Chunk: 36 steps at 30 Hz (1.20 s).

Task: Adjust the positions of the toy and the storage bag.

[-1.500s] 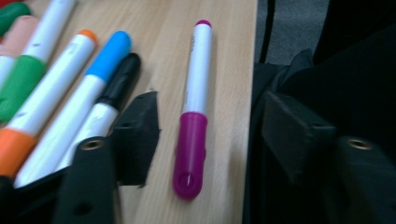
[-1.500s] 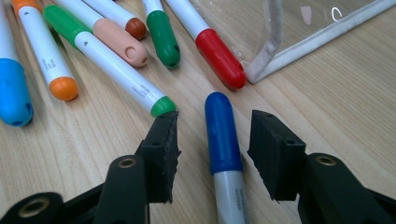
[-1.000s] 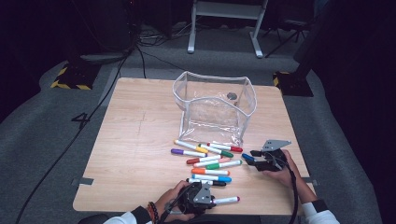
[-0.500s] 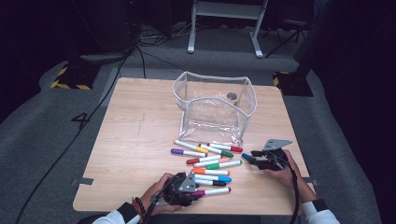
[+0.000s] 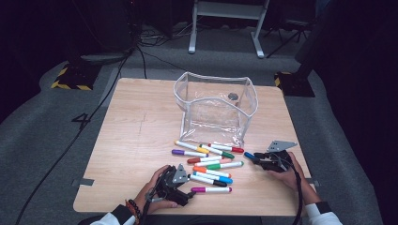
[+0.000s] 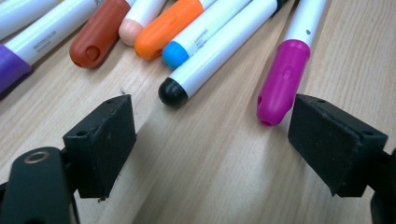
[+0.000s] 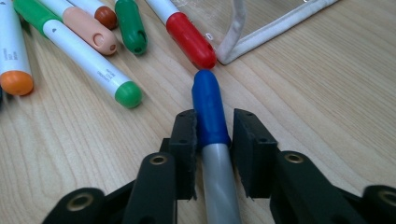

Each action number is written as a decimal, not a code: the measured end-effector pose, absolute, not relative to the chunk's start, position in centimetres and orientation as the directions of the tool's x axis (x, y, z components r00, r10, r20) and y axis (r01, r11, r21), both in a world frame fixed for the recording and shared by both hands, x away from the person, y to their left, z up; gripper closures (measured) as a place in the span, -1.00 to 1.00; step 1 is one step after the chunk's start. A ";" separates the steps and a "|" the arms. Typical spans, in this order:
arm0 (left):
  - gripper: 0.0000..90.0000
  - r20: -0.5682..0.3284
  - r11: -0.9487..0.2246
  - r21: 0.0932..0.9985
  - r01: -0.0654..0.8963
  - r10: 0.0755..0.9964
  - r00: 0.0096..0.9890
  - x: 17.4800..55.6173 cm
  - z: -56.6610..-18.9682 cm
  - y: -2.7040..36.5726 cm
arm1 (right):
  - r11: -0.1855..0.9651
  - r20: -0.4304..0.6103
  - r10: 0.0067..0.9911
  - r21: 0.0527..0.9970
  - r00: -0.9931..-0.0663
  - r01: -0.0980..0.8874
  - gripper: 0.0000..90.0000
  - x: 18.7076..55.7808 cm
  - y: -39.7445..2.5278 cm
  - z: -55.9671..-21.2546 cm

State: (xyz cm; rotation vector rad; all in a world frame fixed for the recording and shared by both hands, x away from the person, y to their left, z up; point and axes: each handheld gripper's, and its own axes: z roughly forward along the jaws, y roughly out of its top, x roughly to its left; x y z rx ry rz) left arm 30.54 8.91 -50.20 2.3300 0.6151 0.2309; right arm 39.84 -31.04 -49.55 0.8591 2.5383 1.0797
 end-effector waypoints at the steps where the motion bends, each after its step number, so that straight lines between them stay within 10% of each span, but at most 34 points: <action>1: -0.66 -0.007 -0.637 0.679 0.365 0.492 0.870 30.7 -50.2 8.9 | 0.548 0.000 0.609 0.723 -0.794 0.421 0.62 39.8 -31.2 -49.6; 18: -0.78 -0.012 -0.602 0.681 0.417 0.560 0.828 32.9 -50.4 9.1 | 0.539 -0.003 0.598 0.741 -0.801 0.400 0.64 40.1 -31.8 -49.8; 21: -0.78 -0.012 -0.603 0.681 0.416 0.559 0.829 32.9 -50.4 9.1 | 0.542 -0.024 0.618 0.737 -0.786 0.403 0.35 40.2 -31.8 -49.8; 36: -0.78 -0.013 -0.607 0.681 0.410 0.550 0.835 33.0 -50.4 9.1 | 0.523 -0.009 0.612 0.755 -0.791 0.395 0.58 40.2 -32.5 -50.0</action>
